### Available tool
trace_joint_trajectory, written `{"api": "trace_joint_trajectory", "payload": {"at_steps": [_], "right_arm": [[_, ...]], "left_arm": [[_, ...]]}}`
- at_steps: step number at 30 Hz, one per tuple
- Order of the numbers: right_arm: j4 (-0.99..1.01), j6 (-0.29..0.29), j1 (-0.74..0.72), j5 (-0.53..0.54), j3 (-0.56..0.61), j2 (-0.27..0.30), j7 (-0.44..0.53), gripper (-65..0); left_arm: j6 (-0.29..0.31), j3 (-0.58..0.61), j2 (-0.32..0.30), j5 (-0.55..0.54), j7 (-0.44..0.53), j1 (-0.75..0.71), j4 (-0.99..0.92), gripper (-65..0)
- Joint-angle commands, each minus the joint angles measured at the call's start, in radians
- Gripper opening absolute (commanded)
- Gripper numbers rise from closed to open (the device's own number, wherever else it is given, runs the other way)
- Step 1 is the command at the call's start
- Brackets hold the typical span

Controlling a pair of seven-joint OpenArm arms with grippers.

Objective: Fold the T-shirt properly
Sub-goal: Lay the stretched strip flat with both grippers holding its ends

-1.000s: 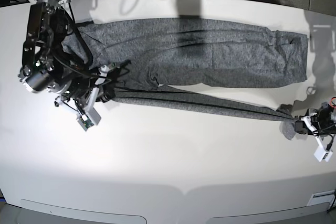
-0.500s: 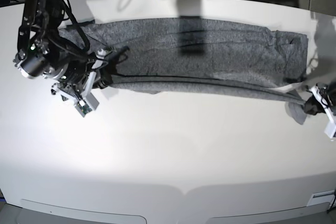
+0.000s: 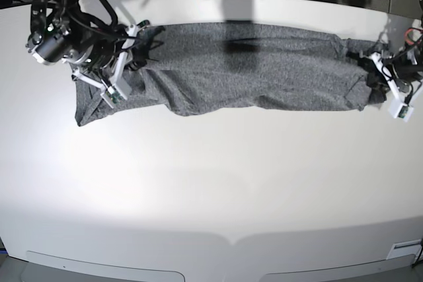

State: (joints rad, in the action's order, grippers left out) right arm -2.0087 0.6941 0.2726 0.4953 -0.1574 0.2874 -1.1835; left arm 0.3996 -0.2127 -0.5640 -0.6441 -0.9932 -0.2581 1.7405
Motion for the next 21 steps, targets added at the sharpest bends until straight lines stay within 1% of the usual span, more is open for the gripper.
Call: {"api": "trace_joint_trajectory", "payload": {"at_steps": [1, 3, 6, 16, 21], "right_arm": [[-0.017, 0.004, 0.0, -0.007, -0.007, 0.01, 0.013, -65.0], [-0.017, 0.004, 0.016, -0.032, -0.011, 0.011, 0.016, -65.0], [-0.017, 0.004, 0.03, -0.032, -0.035, 0.012, 0.016, -65.0], [-0.017, 0.004, 0.03, -0.012, -0.188, 0.012, 0.024, -65.0], [-0.017, 0.004, 0.03, -0.013, -0.199, 0.012, 0.034, -65.0]], "left_arm": [[0.004, -0.01, -0.012, -0.006, 0.021, 0.002, 0.014, -65.0], [0.004, -0.01, 0.0, 0.002, 0.022, -0.009, 0.014, -65.0], [0.004, -0.01, 0.004, 0.017, 0.031, -0.024, 0.014, -65.0], [0.003, -0.01, 0.004, 0.019, 0.021, -0.026, 0.014, -65.0], [0.003, -0.01, 0.004, 0.019, 0.021, -0.043, 0.014, -65.0]]}}
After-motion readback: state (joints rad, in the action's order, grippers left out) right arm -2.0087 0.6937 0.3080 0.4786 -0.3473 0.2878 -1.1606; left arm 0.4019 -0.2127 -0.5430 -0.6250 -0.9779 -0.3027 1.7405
